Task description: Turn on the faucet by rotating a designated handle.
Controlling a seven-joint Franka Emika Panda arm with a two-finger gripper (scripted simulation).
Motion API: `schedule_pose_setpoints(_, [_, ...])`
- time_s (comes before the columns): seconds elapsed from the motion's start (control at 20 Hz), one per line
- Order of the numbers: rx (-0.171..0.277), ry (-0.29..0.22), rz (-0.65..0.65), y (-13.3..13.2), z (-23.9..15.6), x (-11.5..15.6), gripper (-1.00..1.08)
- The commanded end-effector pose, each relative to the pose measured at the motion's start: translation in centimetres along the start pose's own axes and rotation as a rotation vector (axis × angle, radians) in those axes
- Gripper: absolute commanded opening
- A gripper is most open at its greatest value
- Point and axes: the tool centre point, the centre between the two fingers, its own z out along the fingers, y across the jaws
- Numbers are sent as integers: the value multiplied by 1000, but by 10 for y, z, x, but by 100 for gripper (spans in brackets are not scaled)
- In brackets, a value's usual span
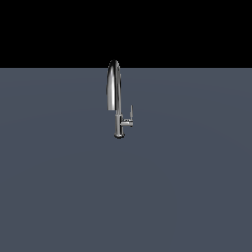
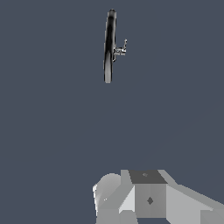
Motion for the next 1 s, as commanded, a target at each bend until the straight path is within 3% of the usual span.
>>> schedule_pose_setpoints(0.0, [0,0,0,0,0,0,-100])
schedule_pose_setpoints(0.5, [30,-29,32,-2,3,14,-100])
schedule_pose_setpoints(0.95, [111,-109,118,-4,11,51,-100])
